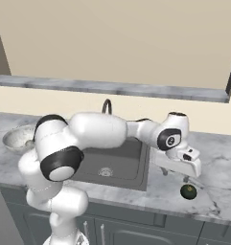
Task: There is a mixed pile of frozen fruits and vegetables on the counter. Locate all the frozen vegetables and place the items in a bowl on the counter. Take all the frozen fruits and defrost them in a running sink.
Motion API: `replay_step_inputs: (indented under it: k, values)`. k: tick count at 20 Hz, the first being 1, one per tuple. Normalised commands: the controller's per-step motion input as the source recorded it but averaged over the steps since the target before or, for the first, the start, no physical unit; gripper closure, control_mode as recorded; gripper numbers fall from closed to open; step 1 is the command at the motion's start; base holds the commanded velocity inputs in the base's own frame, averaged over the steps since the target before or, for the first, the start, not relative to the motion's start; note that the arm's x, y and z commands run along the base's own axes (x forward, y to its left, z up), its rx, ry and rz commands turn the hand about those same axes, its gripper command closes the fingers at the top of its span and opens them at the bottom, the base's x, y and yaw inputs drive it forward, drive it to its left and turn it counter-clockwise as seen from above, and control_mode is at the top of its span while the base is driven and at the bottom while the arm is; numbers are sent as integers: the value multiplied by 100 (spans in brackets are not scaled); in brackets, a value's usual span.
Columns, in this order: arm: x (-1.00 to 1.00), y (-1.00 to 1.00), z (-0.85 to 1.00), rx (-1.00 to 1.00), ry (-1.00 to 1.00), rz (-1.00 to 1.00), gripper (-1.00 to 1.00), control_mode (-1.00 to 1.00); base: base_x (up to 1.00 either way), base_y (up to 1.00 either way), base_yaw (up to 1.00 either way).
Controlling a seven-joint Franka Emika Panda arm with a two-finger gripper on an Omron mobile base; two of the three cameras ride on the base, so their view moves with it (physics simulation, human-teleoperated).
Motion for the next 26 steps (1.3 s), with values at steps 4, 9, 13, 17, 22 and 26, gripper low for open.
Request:
replay_step_inputs:
  k: [4,9,13,17,22,26]
  values:
    - [0,-15,-16,1,-1,-1,-100,-100,0,0,0]
    - [5,-14,-22,0,-4,0,-100,-100,0,0,0]
    - [7,-29,-36,-2,-14,0,-100,-100,0,0,0]
    - [0,-2,-40,-8,-21,1,-100,-100,0,0,0]
    - [15,2,-16,-4,-13,4,-100,-100,0,0,0]
    - [0,-4,-16,-1,0,1,-100,-100,0,0,0]
